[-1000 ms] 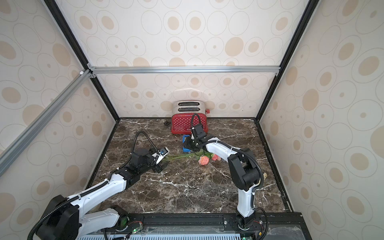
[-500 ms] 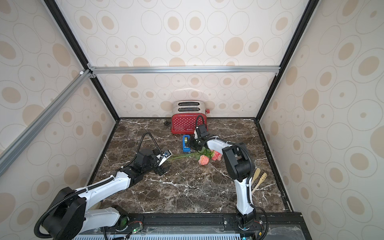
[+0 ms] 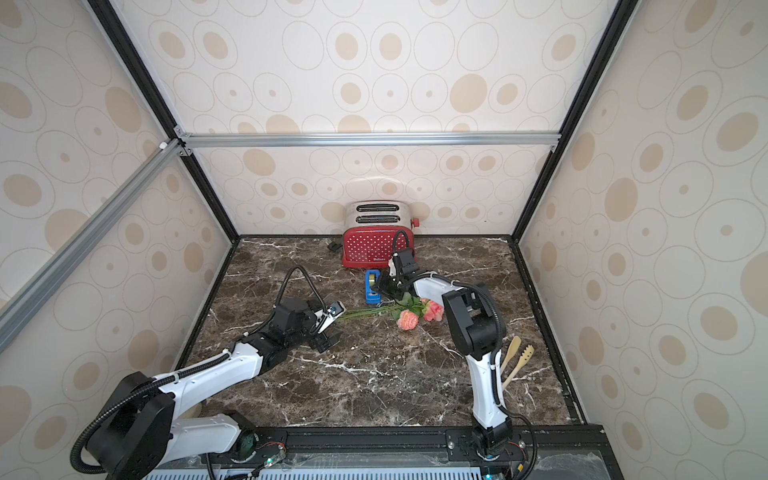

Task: Wrap bouquets with tape
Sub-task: Pull the tape from the tape cutter.

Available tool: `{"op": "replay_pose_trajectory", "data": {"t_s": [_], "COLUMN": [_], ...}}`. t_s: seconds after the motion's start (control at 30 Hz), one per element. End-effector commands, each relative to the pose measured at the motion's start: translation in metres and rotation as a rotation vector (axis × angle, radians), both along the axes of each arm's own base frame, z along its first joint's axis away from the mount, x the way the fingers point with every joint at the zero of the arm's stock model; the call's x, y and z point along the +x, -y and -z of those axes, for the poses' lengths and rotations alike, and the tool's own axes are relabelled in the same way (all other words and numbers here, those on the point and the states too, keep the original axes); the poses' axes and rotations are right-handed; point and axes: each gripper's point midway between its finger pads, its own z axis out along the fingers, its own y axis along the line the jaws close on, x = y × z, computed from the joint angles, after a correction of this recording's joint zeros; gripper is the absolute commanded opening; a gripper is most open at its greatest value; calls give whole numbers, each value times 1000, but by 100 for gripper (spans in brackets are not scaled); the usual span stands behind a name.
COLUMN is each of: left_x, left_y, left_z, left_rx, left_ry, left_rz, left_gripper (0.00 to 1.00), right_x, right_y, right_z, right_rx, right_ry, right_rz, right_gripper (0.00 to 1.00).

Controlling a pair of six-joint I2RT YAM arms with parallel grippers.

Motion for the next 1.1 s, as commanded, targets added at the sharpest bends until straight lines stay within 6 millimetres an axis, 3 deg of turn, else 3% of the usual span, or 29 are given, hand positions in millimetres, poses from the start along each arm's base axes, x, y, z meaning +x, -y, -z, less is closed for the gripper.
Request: {"op": "replay_pose_trajectory", "data": {"t_s": [0.0,0.63,1.07], "left_x": [8,7,8], "left_y": [7,7,6], "left_z": [-14,-10,-7], "left_rx": [6,23,43], "left_ry": [43,36,37], "left_rz": [21,26,28], "left_gripper": [98,99,99], "right_x": [-1,-12,-15], "right_y": [-11,-16,-14], "right_z": [3,22,18], "right_rx": [47,42,42], "right_ry": [-23,-100,-99], "right_rz": [-33,-83,-86], "right_gripper": [23,20,16]}}
